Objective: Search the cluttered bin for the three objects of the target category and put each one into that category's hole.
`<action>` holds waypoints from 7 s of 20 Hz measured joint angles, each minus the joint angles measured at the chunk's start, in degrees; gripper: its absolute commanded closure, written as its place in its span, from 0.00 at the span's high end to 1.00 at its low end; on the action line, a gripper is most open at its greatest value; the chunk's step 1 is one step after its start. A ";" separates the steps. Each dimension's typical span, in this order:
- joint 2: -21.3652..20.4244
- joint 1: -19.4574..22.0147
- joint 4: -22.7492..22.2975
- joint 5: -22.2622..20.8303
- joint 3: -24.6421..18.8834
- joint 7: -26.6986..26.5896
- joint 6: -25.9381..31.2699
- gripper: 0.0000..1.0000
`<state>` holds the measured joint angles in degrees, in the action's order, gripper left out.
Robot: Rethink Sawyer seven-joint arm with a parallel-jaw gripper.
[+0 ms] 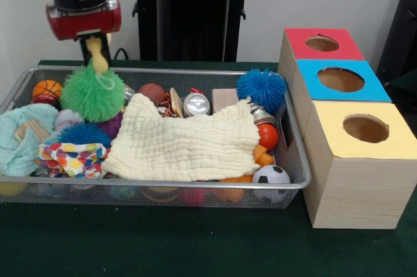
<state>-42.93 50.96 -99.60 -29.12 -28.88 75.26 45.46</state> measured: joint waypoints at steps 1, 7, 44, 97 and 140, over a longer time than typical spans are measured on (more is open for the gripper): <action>-0.78 -0.85 -0.61 1.25 0.41 0.14 0.00 0.00; -4.16 -6.96 -4.02 7.52 3.49 2.63 -0.18 0.00; 6.12 -25.87 -15.89 17.02 18.81 17.58 -32.29 0.00; 10.07 -21.98 -13.88 20.02 19.40 17.58 -52.53 1.00; 6.13 -33.45 -28.89 50.11 27.06 40.53 -46.21 1.00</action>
<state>-36.80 17.51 -128.49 20.99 -1.81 115.79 -0.75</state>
